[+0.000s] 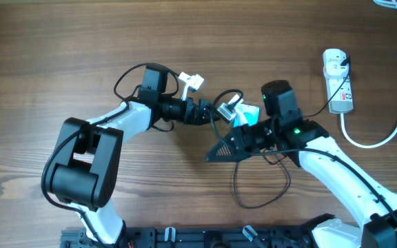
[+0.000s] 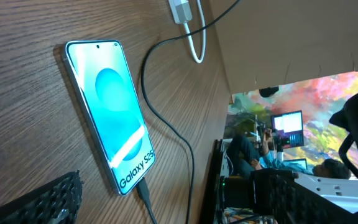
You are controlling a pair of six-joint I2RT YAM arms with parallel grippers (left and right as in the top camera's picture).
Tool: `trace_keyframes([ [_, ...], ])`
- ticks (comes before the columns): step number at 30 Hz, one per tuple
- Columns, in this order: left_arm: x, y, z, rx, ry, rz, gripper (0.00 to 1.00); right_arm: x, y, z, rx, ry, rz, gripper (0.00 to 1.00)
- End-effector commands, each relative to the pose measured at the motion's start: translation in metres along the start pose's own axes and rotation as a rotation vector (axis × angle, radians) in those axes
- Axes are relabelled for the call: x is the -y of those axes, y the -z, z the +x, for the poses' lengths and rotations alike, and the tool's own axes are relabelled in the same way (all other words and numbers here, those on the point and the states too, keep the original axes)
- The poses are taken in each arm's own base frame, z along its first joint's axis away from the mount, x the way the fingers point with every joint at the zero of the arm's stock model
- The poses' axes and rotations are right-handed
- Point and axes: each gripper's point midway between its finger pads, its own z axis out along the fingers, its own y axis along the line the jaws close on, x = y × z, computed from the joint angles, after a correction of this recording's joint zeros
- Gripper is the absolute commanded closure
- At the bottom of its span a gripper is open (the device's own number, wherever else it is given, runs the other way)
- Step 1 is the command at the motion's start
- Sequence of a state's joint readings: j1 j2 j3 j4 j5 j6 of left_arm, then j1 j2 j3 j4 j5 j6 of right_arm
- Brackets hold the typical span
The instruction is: Plug charger to phone and switch on socket
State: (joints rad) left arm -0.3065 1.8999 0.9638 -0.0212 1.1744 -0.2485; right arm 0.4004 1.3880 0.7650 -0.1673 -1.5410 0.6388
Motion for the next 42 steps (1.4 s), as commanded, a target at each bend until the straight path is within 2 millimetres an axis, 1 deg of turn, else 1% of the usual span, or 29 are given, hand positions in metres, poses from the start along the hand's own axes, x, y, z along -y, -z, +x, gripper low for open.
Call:
trace_keyframes([
  [1,-0.001,0.0,-0.001,0.001,-0.004,-0.002,0.0,-0.008,0.0,-0.01,0.025,-0.263,0.016,0.96],
  [2,-0.001,0.0,-0.001,0.001,-0.004,-0.002,0.0,-0.009,0.0,-0.012,0.027,-0.284,0.015,0.96],
  [5,-0.001,0.0,-0.001,0.001,-0.004,-0.002,0.0,-0.016,0.0,-0.018,0.031,-0.259,0.01,0.96],
  [10,-0.001,0.0,-0.001,0.001,-0.004,-0.002,0.0,-0.019,0.0,-0.02,0.032,-0.256,0.008,0.95],
  [11,-0.001,0.0,-0.001,0.001,-0.005,-0.002,0.0,-0.019,0.0,-0.02,0.031,-0.266,0.008,0.83],
  [12,-0.001,0.0,-0.001,0.001,-0.005,-0.002,0.0,-0.019,0.0,-0.02,0.031,-0.288,0.007,0.64],
  [14,-0.001,0.0,-0.001,0.001,-0.005,-0.002,0.0,-0.019,0.0,-0.02,0.031,-0.303,0.007,0.45],
  [15,-0.001,0.0,-0.001,0.001,-0.005,-0.002,0.0,-0.019,0.0,-0.02,0.031,-0.304,0.007,0.33],
  [16,-0.001,0.0,-0.001,0.001,-0.005,-0.002,0.0,-0.019,0.0,-0.02,0.031,-0.304,0.007,0.24],
  [18,-0.001,0.0,-0.001,0.001,-0.004,-0.002,0.0,-0.019,0.0,-0.019,0.027,-0.289,0.005,0.16],
  [20,-0.001,0.0,-0.001,0.001,-0.005,-0.002,0.0,-0.02,0.0,-0.019,0.024,-0.209,0.004,0.12],
  [21,-0.001,0.0,-0.001,0.001,-0.004,-0.002,0.0,-0.02,0.0,-0.018,0.018,-0.159,0.001,0.07],
  [22,-0.001,0.0,-0.001,0.001,-0.005,-0.002,0.0,-0.02,0.0,-0.017,0.016,-0.037,0.001,0.0],
  [24,-0.001,0.0,-0.001,0.001,-0.004,-0.002,0.0,-0.022,0.0,-0.014,-0.002,0.178,-0.014,0.0],
  [25,-0.001,0.0,-0.001,0.001,-0.004,-0.002,0.0,-0.02,0.0,-0.012,-0.003,0.242,-0.013,0.0],
  [28,-0.001,0.0,-0.001,0.001,-0.005,-0.002,0.0,-0.003,0.0,-0.004,0.006,0.301,-0.001,0.0],
  [29,-0.001,0.0,-0.001,0.001,-0.004,-0.002,0.0,0.002,0.0,-0.001,0.006,0.313,-0.001,0.0],
  [32,-0.001,0.0,-0.001,0.001,-0.004,-0.002,0.0,0.021,-0.001,0.007,0.021,0.26,0.023,0.0],
  [35,-0.001,0.0,-0.001,0.001,-0.004,-0.002,0.0,0.031,0.0,0.011,0.032,0.269,0.041,0.0],
  [37,-0.001,0.0,-0.001,0.001,-0.005,-0.002,0.0,0.036,0.0,0.01,0.044,0.291,0.061,0.0],
  [39,-0.001,0.0,-0.001,0.001,-0.005,-0.002,0.0,0.051,0.002,0.001,0.098,0.284,0.143,0.0],
  [40,-0.001,0.0,-0.001,0.001,-0.005,-0.002,0.0,0.055,0.003,0.0,0.11,0.281,0.163,0.0],
  [42,-0.001,0.0,-0.001,0.001,-0.004,-0.002,0.0,0.056,0.002,0.002,0.103,0.301,0.158,0.0],
])
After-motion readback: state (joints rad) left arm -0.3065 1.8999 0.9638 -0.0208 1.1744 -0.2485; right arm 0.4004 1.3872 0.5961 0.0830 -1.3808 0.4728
